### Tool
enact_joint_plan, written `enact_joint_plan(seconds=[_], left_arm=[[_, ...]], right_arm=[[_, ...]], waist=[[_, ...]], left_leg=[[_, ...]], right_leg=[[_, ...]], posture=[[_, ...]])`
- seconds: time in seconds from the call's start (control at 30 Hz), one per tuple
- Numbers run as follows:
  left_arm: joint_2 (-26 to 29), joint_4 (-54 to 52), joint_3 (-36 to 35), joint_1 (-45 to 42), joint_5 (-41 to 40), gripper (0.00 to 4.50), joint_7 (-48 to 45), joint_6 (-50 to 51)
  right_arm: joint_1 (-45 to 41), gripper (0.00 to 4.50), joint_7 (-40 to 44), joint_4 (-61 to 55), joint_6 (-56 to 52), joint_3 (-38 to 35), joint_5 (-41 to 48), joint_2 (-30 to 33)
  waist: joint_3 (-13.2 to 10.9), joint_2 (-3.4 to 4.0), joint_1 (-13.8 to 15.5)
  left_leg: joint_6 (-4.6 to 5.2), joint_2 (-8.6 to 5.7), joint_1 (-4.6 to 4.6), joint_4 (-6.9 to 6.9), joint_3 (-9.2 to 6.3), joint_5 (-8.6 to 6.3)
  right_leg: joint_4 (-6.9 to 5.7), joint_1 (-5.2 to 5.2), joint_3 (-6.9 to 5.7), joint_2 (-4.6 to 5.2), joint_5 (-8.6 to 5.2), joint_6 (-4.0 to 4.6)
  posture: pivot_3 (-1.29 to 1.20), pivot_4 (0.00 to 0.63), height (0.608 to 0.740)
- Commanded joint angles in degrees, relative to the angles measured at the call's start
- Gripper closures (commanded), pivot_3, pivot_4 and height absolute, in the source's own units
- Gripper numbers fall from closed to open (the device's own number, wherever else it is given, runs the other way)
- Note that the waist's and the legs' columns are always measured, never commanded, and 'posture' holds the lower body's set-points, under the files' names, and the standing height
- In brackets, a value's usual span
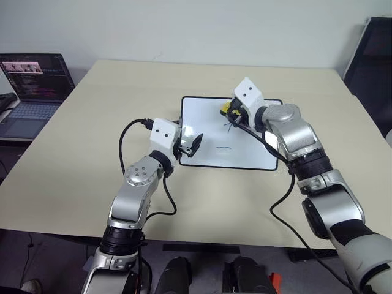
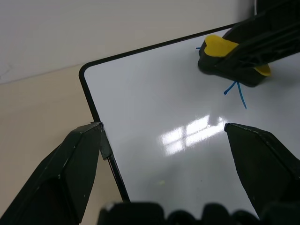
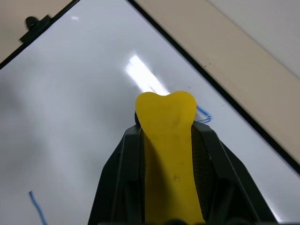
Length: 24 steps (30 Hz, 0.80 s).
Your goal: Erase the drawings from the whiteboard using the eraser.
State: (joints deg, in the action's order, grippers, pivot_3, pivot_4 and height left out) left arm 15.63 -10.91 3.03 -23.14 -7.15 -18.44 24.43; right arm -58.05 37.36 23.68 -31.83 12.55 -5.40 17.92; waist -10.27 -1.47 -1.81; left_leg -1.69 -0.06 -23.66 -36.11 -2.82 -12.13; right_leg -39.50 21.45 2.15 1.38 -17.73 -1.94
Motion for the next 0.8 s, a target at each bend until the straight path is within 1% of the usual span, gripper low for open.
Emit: enact_joint_plan(seconds=[0.03, 0.2, 0.37, 0.6, 0.8], left_arm=[[-0.24, -1.23, -0.2, -1.4, -0.01, 0.0, -0.22, -1.03], [-0.46, -0.52, 0.0, -1.63, 0.0, 0.0, -0.55, -1.39], [-0.96, 0.73, 0.49, -2.6, 0.12, 0.0, -1.1, -1.89], [-1.06, 1.39, 0.69, -3.18, 0.14, 0.0, -1.3, -2.3], [-0.61, 0.74, 0.54, -2.83, 0.24, 0.0, -1.19, -2.16]], right_arm=[[1.02, 3.51, 0.21, -2.9, -2.77, -0.6, 0.33, 1.12], [1.18, 3.51, -0.7, -6.09, -4.7, -1.99, 0.66, 1.96], [-0.32, 3.51, -3.35, -6.27, -4.27, -3.89, 0.98, 1.98], [-2.79, 3.51, -5.77, -3.4, -1.99, -4.73, 1.17, 1.55], [-5.05, 3.51, -6.0, 2.25, 1.75, -3.25, 1.03, -0.43]], waist=[[0.0, 0.0, 0.0], [0.0, 0.0, 0.04], [0.0, 0.0, 0.06], [0.0, 0.0, -0.02], [-0.01, 0.0, -0.05]], left_leg=[[0.0, 0.0, 0.0, 0.0, -0.01, 0.0], [0.0, -0.01, -0.01, 0.0, -0.01, 0.0], [0.0, -0.01, -0.08, 0.01, -0.02, 0.0], [0.0, -0.01, -0.14, 0.04, 0.02, 0.0], [0.0, 0.0, -0.2, 0.05, 0.05, 0.0]], right_leg=[[0.0, 0.0, 0.0, 0.0, 0.0, 0.0], [0.01, 0.01, -0.01, 0.0, 0.0, 0.0], [0.06, 0.05, -0.03, 0.01, 0.0, 0.0], [0.07, 0.15, 0.01, 0.0, 0.0, 0.0], [0.08, 0.23, 0.03, 0.0, 0.0, 0.0]], posture=[[0.0, 0.15, 0.74], [0.0, 0.15, 0.74], [0.0, 0.15, 0.74], [0.0, 0.15, 0.74], [0.0, 0.15, 0.74]])
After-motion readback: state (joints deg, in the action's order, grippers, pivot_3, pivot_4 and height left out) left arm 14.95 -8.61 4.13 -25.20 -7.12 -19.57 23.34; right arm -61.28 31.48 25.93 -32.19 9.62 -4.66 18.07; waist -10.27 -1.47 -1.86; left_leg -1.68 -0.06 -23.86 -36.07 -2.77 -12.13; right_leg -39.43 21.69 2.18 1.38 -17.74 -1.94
